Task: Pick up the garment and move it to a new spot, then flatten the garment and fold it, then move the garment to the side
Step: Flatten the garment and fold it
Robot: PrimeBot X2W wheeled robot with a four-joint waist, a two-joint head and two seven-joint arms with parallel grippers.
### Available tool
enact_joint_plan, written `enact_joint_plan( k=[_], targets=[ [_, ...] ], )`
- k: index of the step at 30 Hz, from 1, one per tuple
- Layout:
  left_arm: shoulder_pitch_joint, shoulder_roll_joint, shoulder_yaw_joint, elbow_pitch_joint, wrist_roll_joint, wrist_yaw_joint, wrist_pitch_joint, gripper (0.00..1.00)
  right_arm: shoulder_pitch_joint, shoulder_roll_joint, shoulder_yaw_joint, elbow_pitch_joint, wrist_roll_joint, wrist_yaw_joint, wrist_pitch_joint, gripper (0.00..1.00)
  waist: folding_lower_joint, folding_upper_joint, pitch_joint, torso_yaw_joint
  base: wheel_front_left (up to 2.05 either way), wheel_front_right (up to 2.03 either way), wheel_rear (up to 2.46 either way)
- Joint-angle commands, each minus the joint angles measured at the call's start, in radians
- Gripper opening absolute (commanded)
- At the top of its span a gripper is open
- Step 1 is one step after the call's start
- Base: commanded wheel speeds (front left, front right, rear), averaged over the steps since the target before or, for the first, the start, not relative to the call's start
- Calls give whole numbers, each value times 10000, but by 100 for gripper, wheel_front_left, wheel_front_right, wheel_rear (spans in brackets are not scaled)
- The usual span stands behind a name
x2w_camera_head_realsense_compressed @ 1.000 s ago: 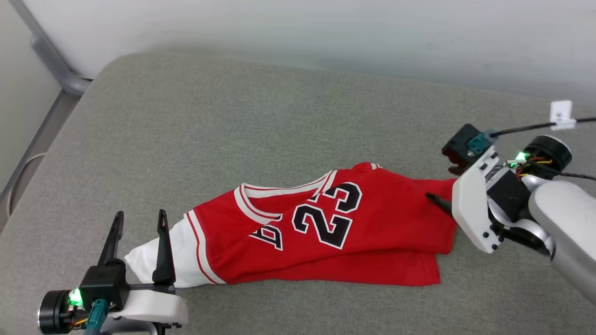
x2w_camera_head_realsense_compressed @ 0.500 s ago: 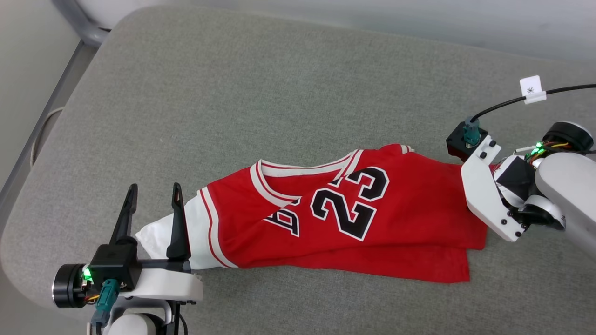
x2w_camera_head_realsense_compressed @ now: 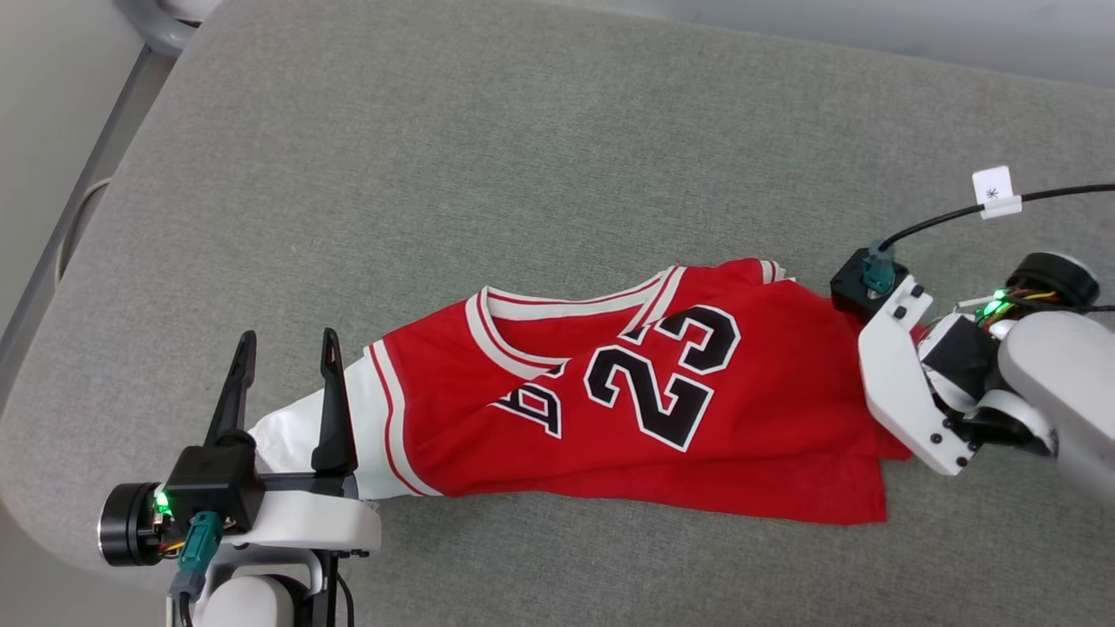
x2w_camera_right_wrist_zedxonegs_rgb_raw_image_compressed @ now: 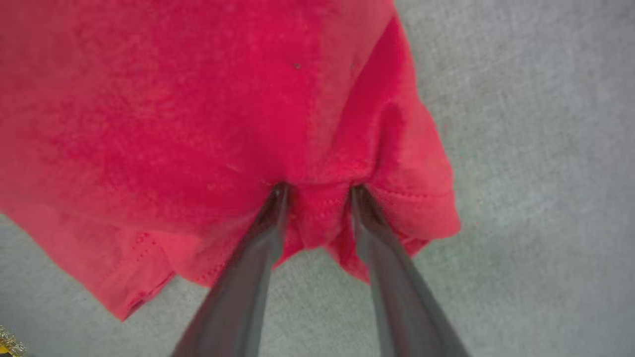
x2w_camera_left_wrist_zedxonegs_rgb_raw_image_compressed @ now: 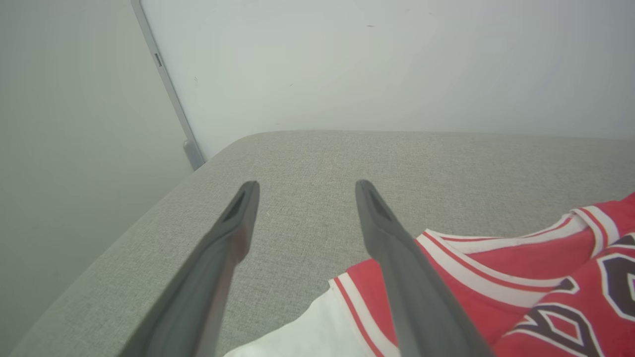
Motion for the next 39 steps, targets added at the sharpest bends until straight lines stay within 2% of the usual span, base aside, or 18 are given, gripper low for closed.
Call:
enact_joint_plan(
  k=[1, 7, 14, 18, 22, 28, 31, 35, 39],
  targets=[
    [-100, -17, 54, 31, 49, -8, -25, 100, 621, 257, 398, 198, 86, 32, -260, 0, 0, 0, -46, -86, 0, 0, 0],
    [170, -4, 166, 99, 209, -26, -25, 100, -190, 299, 246, -242, 96, 20, -2296, 0, 0, 0, -579, -470, 0, 0, 0],
    [688, 130, 322, 182, 330, -89, -25, 100, 10, -891, 136, -1316, 601, 15, -4202, 0, 0, 0, -1569, -1086, 0, 0, 0],
    [950, 154, 397, 242, 358, -95, -25, 100, 992, -1924, -205, -2272, 1113, 15, -4739, 0, 0, 0, -1948, -1397, 0, 0, 0],
    [1211, 160, 451, 269, 365, -99, -25, 100, 2664, -2899, -735, -2898, 1599, 15, -5055, 0, 0, 0, -2220, -1652, 0, 0, 0],
    [1546, 180, 542, 320, 367, -94, -25, 100, 5655, -3526, -1656, -3095, 2530, 15, -5554, 0, 0, 0, -2498, -2023, 0, 0, 0],
    [1595, 188, 565, 354, 379, -103, -25, 100, 6923, -3483, -1984, -2831, 2470, 15, -5640, 0, 0, 0, -2531, -2148, 0, 0, 0],
    [1560, 205, 571, 370, 364, -131, -25, 100, 8323, -2811, -2561, -2383, 2669, 18, -5811, 0, 0, 0, -2488, -2244, 0, 0, 0],
    [1415, 221, 513, 417, 407, -188, -25, 100, 9224, -2150, -3019, -1798, 2364, 15, -5796, 0, 0, 0, -2411, -2237, 0, 0, 0]
  ],
)
